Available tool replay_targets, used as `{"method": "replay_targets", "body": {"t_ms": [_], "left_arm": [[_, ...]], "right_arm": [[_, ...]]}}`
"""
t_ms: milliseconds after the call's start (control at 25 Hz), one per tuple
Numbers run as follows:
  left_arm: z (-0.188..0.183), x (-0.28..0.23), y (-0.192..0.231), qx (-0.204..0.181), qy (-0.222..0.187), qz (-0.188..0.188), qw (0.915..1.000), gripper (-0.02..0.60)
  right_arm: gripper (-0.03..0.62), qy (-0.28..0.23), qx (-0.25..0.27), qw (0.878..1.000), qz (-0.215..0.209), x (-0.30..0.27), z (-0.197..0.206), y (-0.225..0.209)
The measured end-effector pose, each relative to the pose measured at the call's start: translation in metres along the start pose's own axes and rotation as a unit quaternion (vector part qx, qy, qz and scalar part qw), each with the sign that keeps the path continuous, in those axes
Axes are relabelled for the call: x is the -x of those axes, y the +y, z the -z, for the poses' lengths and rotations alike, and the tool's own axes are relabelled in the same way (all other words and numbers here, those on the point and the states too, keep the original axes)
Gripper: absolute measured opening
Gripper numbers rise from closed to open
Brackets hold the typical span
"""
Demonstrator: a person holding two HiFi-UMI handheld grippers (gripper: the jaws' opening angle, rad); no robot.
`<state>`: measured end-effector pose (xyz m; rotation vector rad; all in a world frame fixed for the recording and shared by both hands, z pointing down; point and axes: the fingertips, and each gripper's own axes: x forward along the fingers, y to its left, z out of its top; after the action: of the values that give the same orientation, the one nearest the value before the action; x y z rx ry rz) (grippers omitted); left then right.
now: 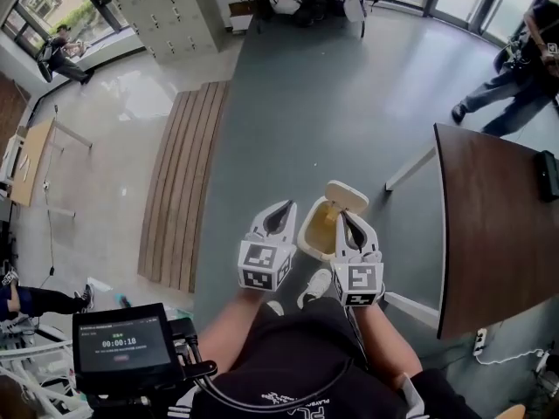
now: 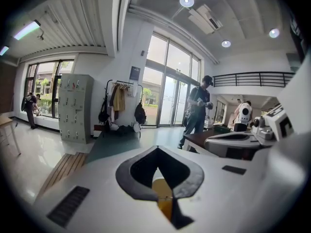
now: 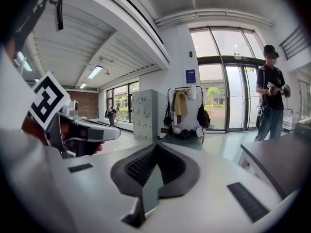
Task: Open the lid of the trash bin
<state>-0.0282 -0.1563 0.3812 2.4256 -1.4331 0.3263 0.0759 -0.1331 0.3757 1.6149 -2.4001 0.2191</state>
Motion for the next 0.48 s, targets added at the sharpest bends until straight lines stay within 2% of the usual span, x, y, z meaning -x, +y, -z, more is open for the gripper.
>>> {"method": "replay_targets", "body": {"t_ms": [120, 200, 280, 480], "left_arm": [[-0.001, 0.023, -0.004, -0.003, -0.005, 0.006, 1.0, -0.002], [0.001, 0.058, -0.009, -0.008, -0.011, 0.013, 0.9998, -0.002], [0.006, 0.089, -0.01, -0.015, -0.012, 0.019, 0.9996, -0.002], [0.026, 0.125, -0.001, -0.027, -0.007, 0.024, 0.9993, -0.002]], "right_arm": [[-0.002, -0.001, -0.011, 1.0, 0.024, 0.028, 0.001, 0.002], [-0.002, -0.002, -0.014, 0.999, 0.033, 0.057, 0.002, 0.022], [-0.002, -0.002, -0.019, 0.999, 0.033, 0.077, 0.004, 0.044], [-0.002, -0.003, -0.028, 0.999, 0.028, 0.097, 0.022, 0.076]]}}
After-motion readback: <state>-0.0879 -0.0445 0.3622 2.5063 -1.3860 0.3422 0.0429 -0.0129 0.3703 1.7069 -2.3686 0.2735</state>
